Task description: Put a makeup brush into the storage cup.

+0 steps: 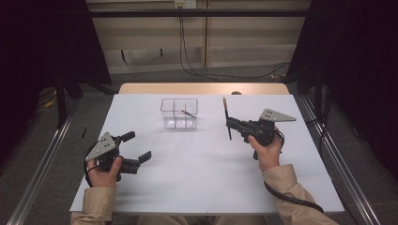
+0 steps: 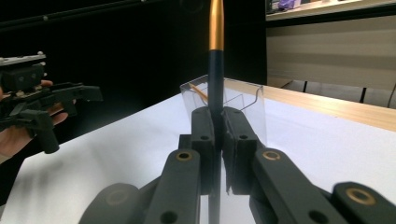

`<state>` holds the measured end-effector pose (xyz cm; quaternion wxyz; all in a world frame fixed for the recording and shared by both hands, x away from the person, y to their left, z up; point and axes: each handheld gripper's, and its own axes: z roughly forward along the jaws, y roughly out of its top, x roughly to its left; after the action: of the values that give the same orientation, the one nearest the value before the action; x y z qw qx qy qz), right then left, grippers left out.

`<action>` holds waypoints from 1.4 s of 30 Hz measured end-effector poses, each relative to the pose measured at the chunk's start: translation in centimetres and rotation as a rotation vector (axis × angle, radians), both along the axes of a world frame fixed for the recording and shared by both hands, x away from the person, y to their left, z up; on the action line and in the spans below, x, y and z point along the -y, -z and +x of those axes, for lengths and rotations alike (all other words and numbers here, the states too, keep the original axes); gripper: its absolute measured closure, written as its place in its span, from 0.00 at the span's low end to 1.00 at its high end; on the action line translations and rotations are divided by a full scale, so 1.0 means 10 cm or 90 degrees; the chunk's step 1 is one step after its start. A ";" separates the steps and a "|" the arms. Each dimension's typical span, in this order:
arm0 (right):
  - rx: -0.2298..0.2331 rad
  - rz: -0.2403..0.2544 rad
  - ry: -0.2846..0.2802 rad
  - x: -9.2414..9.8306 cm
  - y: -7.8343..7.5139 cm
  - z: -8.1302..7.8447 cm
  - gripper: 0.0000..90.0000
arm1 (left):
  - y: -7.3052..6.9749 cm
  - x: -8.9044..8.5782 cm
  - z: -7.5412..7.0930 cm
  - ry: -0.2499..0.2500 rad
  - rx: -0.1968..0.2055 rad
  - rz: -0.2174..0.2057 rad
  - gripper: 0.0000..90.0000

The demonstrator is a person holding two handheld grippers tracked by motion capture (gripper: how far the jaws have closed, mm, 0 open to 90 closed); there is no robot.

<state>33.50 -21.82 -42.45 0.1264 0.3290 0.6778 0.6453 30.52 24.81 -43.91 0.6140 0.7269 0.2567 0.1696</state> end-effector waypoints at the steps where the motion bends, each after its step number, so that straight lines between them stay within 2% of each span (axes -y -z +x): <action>1: 0.000 0.000 -0.003 -0.01 0.01 0.00 0.94 | 0.00 0.01 0.00 0.001 -0.001 -0.002 0.00; 19: 0.007 0.011 -0.067 -0.26 0.03 -0.10 0.94 | 0.03 0.14 0.02 0.017 -0.013 -0.003 0.00; 21: 0.006 0.011 -0.074 -0.30 0.03 -0.11 0.94 | 0.03 0.14 0.02 0.019 -0.013 0.003 0.00; 37: 0.009 0.009 -0.115 -0.48 0.04 -0.14 0.94 | 0.02 0.11 0.01 0.014 -0.013 0.002 0.00; 42: 0.012 0.009 -0.124 -0.51 0.04 -0.13 0.94 | 0.01 0.11 -0.01 0.010 -0.018 -0.012 0.00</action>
<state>32.19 -16.68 -42.85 0.0668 0.2563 0.7007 0.6625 30.42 23.72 -44.05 0.6185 0.7253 0.2613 0.1522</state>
